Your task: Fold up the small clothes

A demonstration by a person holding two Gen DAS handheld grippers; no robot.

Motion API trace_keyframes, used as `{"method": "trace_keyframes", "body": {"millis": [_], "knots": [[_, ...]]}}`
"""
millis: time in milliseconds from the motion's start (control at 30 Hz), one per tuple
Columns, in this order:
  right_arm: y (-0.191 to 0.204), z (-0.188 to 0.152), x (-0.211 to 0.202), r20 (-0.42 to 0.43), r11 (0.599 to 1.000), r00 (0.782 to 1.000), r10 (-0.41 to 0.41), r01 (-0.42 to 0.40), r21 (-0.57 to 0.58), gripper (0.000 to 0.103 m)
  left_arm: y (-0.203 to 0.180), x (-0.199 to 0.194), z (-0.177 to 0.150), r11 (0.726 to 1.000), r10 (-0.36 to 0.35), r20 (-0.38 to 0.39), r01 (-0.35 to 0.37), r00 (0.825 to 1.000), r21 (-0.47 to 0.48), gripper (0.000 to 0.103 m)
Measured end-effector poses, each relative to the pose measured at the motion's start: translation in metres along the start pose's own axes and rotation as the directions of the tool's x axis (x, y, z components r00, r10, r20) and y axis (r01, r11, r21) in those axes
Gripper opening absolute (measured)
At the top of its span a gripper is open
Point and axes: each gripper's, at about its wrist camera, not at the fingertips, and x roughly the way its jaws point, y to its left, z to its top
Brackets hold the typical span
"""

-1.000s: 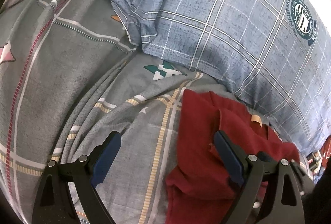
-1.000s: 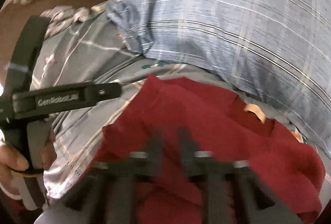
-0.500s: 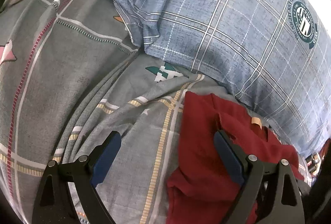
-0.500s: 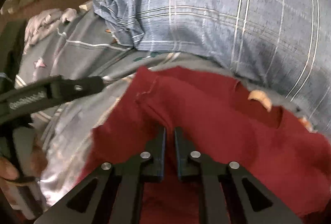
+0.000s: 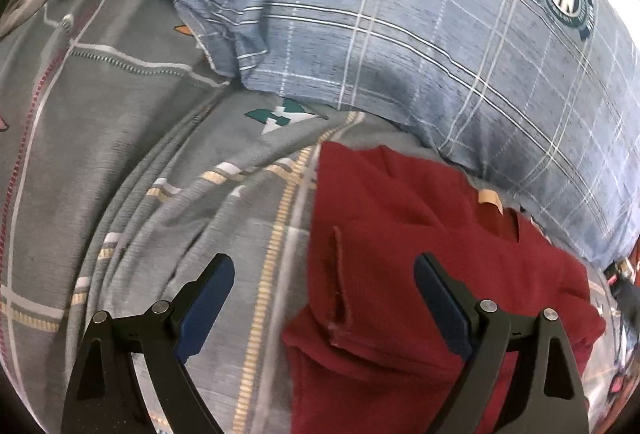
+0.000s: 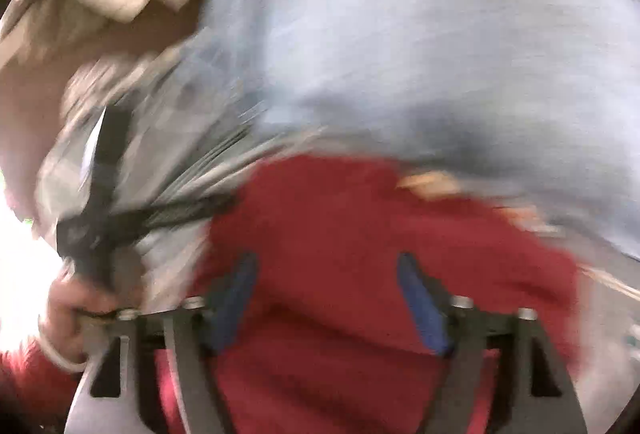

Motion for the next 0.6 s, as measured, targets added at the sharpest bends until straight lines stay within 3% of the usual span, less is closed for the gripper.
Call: {"method": "trace_keyframes", "body": {"millis": [33,67,133,200,233,267,300,400,433,467,500,533,600], "knots": [[-0.038,-0.002,-0.004,-0.018,0.99,0.993,-0.117,0.118,0.083,0.089,-0.004,0.002,-0.002,1.0,0.003,-0.007,-0.002,1.0,0.016,0.092],[-0.067,-0.005,0.0,-0.066,0.972,0.983,-0.174,0.182,0.15,0.091,-0.007,0.003,-0.003,1.0,0.006,-0.01,-0.006,1.0,0.027,0.092],[-0.113,-0.014,0.021,-0.18,0.938,0.966,-0.187,0.23,0.261,0.091,-0.014,0.009,-0.008,0.998,0.03,-0.016,-0.029,0.999,0.063,0.092],[-0.143,-0.025,0.046,-0.239,0.915,0.961,-0.14,0.218,0.34,0.086,-0.019,0.016,-0.012,0.995,0.05,-0.035,-0.047,0.998,0.089,0.092],[-0.152,-0.031,0.062,-0.241,0.915,0.969,-0.048,0.14,0.38,0.078,-0.021,0.02,-0.013,0.994,0.054,-0.046,-0.05,0.997,0.099,0.092],[-0.153,-0.034,0.071,-0.241,0.915,0.97,0.016,0.083,0.396,0.04,-0.023,0.022,-0.015,0.993,0.058,-0.052,-0.052,0.997,0.105,0.092],[-0.152,-0.034,0.075,-0.244,0.919,0.97,0.021,0.077,0.386,0.022,-0.025,0.024,-0.016,0.992,0.062,-0.053,-0.056,0.997,0.109,0.092],[-0.127,-0.02,0.059,-0.178,0.972,0.975,-0.136,0.166,0.166,0.016,-0.03,0.027,-0.016,0.991,0.061,-0.046,-0.055,0.997,0.122,0.092],[-0.126,-0.019,0.057,-0.155,0.965,0.967,-0.204,0.225,0.133,0.014,-0.031,0.028,-0.017,0.99,0.061,-0.046,-0.055,0.997,0.128,0.092],[-0.128,-0.02,0.063,-0.168,0.95,0.945,-0.28,0.298,0.094,0.011,-0.031,0.028,-0.018,0.989,0.067,-0.046,-0.06,0.997,0.133,0.092],[-0.137,-0.022,0.072,-0.195,0.937,0.927,-0.32,0.34,0.076,0.003,-0.031,0.029,-0.018,0.988,0.07,-0.046,-0.063,0.997,0.138,0.092],[-0.147,-0.031,0.083,-0.254,0.932,0.912,-0.321,0.351,0.085,0.002,-0.031,0.028,-0.019,0.989,0.068,-0.046,-0.061,0.997,0.138,0.092],[-0.158,-0.037,0.071,-0.239,0.938,0.939,-0.246,0.293,0.186,0.006,-0.028,0.026,-0.018,0.99,0.063,-0.049,-0.056,0.997,0.133,0.092]]}}
